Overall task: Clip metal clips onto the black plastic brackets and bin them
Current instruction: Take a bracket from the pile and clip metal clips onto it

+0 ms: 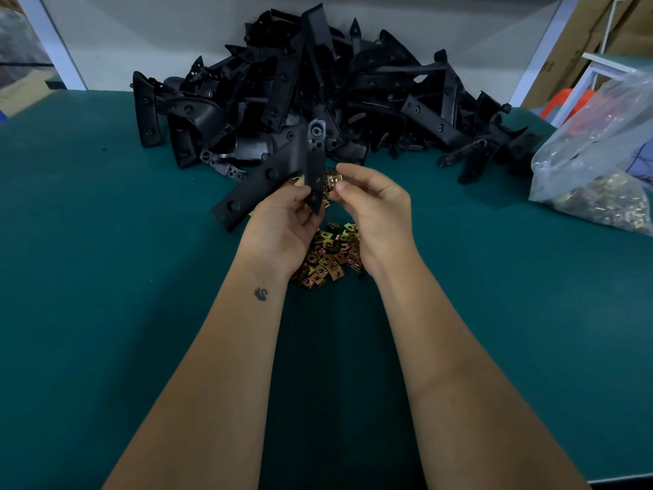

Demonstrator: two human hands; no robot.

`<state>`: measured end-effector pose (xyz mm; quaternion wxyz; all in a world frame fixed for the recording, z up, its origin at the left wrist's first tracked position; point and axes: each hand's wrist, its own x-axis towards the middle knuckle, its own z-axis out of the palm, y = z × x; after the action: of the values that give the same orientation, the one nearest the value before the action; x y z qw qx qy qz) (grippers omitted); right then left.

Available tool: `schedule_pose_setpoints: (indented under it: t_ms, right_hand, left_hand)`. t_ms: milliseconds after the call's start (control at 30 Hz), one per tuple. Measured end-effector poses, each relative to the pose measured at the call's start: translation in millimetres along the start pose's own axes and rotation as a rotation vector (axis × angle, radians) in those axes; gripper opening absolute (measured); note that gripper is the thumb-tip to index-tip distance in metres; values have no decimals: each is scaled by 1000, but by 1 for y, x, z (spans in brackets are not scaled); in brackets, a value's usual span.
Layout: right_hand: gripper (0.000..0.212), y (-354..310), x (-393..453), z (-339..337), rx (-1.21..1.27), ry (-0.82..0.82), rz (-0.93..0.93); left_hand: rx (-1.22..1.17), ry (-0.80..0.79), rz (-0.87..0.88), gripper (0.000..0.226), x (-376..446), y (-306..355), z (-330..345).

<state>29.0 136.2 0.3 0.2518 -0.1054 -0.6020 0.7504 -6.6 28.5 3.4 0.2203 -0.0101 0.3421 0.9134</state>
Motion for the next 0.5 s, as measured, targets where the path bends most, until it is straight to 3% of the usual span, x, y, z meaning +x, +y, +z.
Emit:
schedule_pose_setpoints:
  t_ms: [500]
  right_hand:
    - [21,-1,0,0,84,-22,19]
  left_hand:
    - [51,-44,24,15,3,2,-5]
